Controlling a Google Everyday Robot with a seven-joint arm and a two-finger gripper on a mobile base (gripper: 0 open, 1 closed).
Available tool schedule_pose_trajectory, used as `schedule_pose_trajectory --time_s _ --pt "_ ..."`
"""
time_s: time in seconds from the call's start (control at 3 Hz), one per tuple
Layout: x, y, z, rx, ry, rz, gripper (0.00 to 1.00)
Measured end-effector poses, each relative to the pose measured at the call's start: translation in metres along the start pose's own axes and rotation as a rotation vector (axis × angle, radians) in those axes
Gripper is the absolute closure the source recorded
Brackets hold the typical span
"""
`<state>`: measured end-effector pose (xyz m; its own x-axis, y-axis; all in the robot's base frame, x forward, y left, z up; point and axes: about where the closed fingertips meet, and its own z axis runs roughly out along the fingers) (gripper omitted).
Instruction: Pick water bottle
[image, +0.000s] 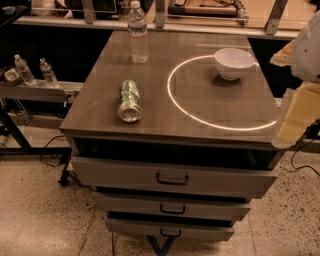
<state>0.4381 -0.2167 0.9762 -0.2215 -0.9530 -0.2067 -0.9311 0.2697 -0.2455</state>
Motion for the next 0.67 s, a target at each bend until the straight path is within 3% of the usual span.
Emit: schedule_pose_trajectory --time_s 0.33,0.67 --pt "0.0 0.0 0.0 0.0 0.0 0.0 0.0" --pt "-0.042 -0.035 0.033 0.008 -0.108 -0.051 0.0"
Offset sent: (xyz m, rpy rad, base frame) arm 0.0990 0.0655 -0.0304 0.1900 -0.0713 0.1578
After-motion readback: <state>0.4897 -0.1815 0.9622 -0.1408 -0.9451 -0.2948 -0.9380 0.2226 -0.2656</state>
